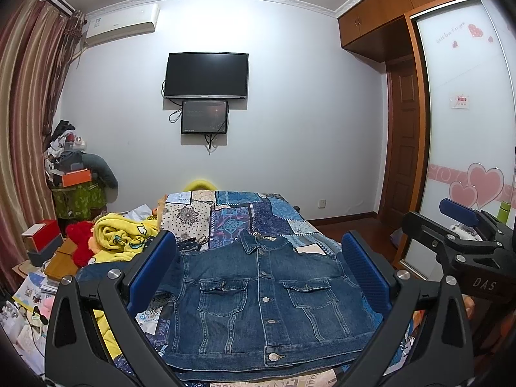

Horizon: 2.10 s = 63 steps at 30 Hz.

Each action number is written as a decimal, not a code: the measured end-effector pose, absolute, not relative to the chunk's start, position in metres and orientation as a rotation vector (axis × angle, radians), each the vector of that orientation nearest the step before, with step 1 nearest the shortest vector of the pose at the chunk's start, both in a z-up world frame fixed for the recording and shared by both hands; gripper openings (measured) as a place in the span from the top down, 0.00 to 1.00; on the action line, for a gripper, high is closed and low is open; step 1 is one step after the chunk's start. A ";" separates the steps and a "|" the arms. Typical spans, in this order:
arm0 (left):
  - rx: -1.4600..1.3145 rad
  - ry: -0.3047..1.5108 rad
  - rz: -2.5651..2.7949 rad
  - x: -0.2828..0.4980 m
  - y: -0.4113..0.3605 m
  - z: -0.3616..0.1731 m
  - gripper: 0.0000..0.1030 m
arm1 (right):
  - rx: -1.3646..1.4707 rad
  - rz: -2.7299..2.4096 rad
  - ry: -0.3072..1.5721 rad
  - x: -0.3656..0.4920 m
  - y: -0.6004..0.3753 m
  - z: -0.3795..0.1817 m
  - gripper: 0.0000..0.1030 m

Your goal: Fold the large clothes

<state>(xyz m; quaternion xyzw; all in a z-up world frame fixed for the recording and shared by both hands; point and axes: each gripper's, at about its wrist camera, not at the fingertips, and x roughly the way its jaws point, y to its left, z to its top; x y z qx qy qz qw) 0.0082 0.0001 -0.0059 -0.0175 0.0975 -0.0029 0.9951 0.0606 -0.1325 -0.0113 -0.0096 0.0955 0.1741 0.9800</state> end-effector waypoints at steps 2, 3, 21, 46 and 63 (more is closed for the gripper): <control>-0.036 0.196 -0.006 0.008 0.000 -0.006 0.00 | -0.020 0.350 0.192 0.060 -0.133 -0.011 0.00; -0.036 0.195 -0.006 0.008 0.000 -0.006 0.00 | -0.020 0.350 0.192 0.061 -0.133 -0.011 0.00; -0.034 0.194 -0.004 0.009 -0.001 -0.005 0.00 | -0.013 0.352 0.196 0.062 -0.134 -0.009 0.00; -0.049 0.206 -0.005 0.015 0.002 -0.009 0.00 | -0.012 0.348 0.213 0.067 -0.131 -0.014 0.00; -0.107 0.344 0.102 0.095 0.070 -0.059 0.00 | -0.054 0.302 0.391 0.133 -0.112 -0.054 0.00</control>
